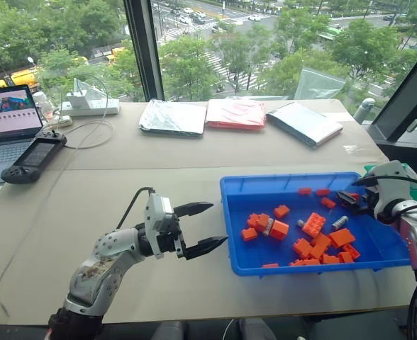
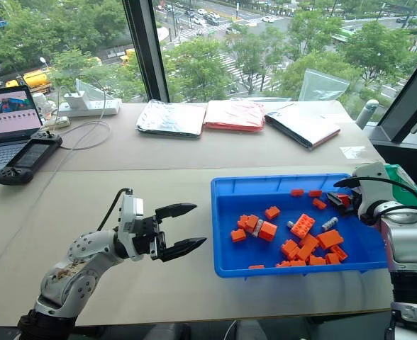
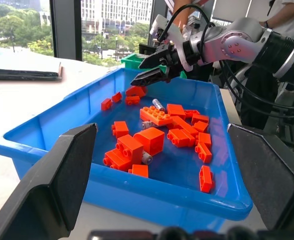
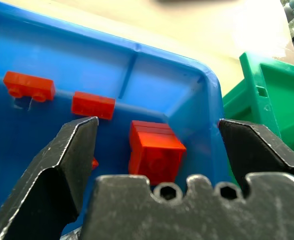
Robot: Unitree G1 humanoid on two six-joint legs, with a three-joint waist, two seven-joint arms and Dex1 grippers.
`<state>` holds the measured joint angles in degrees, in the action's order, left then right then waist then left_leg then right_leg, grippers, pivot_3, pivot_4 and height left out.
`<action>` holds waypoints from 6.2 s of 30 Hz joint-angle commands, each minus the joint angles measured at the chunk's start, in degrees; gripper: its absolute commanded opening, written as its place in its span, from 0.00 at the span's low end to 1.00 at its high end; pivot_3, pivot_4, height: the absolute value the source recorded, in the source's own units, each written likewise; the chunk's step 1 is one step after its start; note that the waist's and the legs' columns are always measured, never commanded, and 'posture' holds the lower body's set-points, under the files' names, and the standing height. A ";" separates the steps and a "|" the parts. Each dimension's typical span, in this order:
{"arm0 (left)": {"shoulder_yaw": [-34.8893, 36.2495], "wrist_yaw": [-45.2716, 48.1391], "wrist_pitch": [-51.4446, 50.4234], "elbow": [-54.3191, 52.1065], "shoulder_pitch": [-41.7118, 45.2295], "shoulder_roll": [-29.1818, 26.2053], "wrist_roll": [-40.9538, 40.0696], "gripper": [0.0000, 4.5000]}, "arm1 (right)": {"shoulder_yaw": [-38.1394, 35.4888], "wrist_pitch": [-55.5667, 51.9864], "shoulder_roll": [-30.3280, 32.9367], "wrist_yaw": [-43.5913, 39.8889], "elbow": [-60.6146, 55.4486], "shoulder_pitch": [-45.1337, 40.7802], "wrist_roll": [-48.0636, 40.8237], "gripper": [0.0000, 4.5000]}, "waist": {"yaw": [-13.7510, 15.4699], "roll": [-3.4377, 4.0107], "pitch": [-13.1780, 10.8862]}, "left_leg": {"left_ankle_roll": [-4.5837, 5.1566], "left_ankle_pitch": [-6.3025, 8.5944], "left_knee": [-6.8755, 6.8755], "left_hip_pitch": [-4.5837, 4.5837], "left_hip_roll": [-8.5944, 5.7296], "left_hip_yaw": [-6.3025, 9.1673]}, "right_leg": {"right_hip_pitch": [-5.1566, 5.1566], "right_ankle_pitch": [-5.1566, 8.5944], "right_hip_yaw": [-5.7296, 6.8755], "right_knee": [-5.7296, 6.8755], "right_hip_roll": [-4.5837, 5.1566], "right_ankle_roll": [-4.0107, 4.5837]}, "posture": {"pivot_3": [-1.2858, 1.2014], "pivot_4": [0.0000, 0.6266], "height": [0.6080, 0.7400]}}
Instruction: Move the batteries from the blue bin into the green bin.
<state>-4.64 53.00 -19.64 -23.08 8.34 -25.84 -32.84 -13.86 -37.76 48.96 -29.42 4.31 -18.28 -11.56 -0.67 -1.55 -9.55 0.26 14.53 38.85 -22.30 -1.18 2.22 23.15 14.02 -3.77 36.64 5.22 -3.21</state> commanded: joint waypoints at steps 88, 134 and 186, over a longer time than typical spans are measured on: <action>-1.04 -4.14 0.70 -2.37 0.87 0.05 2.01 1.00 | -10.96 -12.83 3.95 6.81 -4.16 -8.30 0.23 0.09 | -0.15 0.03 -0.01 | 0.03 0.02 0.01 0.01 0.01 -0.03 | 0.00 0.00 -0.01 -0.03 -0.02 0.00 | 0.52 0.24 1.00; 0.89 -5.37 4.83 -1.45 2.49 5.09 0.86 1.00 | -7.00 7.09 1.08 15.30 12.52 -15.86 4.91 0.99 | -0.45 0.10 0.00 | 0.05 0.03 -0.06 -0.02 0.02 -0.63 | 0.01 -0.01 -0.09 -0.13 -0.02 0.00 | 0.52 0.24 1.00; -2.71 5.10 6.80 4.81 7.13 6.66 0.88 1.00 | 6.43 -11.04 1.76 -6.23 -25.75 9.75 -9.85 0.99 | -0.03 0.12 0.00 | 0.14 0.08 -0.03 -0.09 0.01 -0.08 | -0.05 -0.10 -0.04 -0.46 -0.03 -0.13 | 0.52 0.24 1.00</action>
<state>-7.44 58.02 -14.05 -17.36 15.56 -19.13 -31.69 -7.14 -50.64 49.49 -34.74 -20.89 -8.18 -22.35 -0.71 -1.43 -9.54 0.40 14.61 38.82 -22.39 -1.18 2.14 23.10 13.92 -3.80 36.18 5.19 -3.34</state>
